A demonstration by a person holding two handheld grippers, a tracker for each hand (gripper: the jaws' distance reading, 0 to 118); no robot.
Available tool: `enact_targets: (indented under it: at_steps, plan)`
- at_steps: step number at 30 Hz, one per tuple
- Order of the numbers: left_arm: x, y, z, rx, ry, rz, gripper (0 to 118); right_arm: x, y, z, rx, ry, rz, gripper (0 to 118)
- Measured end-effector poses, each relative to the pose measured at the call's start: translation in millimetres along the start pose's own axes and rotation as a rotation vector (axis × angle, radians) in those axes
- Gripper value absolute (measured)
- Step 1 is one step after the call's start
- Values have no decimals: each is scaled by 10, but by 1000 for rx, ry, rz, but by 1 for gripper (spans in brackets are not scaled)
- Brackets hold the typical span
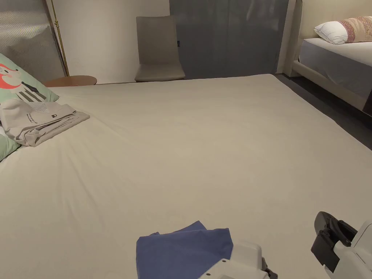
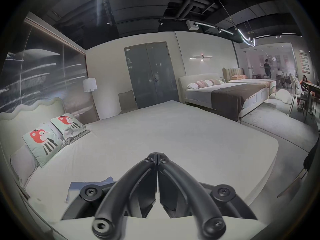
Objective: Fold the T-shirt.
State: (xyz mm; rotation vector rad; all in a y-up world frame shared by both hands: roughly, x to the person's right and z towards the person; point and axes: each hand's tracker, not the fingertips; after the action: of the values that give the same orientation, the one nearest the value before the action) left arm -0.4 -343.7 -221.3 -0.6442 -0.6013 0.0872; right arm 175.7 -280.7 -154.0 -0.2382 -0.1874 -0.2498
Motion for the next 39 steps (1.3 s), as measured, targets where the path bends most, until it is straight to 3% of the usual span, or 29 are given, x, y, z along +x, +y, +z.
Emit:
enact_targets:
  at_steps: [5, 13, 17, 20, 21, 22, 23, 24, 25, 26, 28, 34, 38, 39]
  plan:
    - [-552, 301, 563, 182, 55, 79, 1, -175, -4, -104, -16, 82, 17, 0]
    - [-1513, 216, 1287, 266, 234, 248, 1, -809, -467, -592, -280, 282, 124, 0]
    - [-1830, 36, 1469, 251, 247, 340, 1, -1018, -771, -867, -432, 300, 177, 0]
    - [-2022, -89, 1531, 228, 215, 404, 5, -1106, -945, -1042, -551, 258, 255, 0]
    - [-2073, -123, 1538, 221, 198, 430, 18, -1124, -988, -1088, -578, 254, 267, 0]
    - [-2154, -151, 1530, 205, 169, 458, 38, -1126, -999, -1124, -609, 247, 272, 0]
    - [-2239, -170, 1506, 182, 116, 487, 64, -1124, -978, -1147, -608, 250, 262, 0]
    - [-2341, -188, 1454, 142, 56, 534, 99, -1118, -921, -1177, -612, 254, 250, 0]
    - [-2425, -200, 1380, 88, 6, 571, 114, -1111, -879, -1213, -656, 258, 240, 0]
    - [-2500, -211, 1297, 43, -45, 599, 108, -1102, -847, -1244, -678, 262, 239, 0]
    - [-2671, -262, 1131, -3, -168, 684, 110, -1091, -809, -1330, -711, 274, 241, 0]
    - [-2820, -395, 659, -92, -322, 939, 106, -1025, -776, -1400, -757, 293, 197, 0]
    - [-2725, -383, 459, -163, -362, 988, 71, -993, -763, -1417, -774, 296, 154, 0]
    - [-2684, -382, 418, -179, -334, 941, 54, -998, -756, -1407, -774, 295, 155, 0]
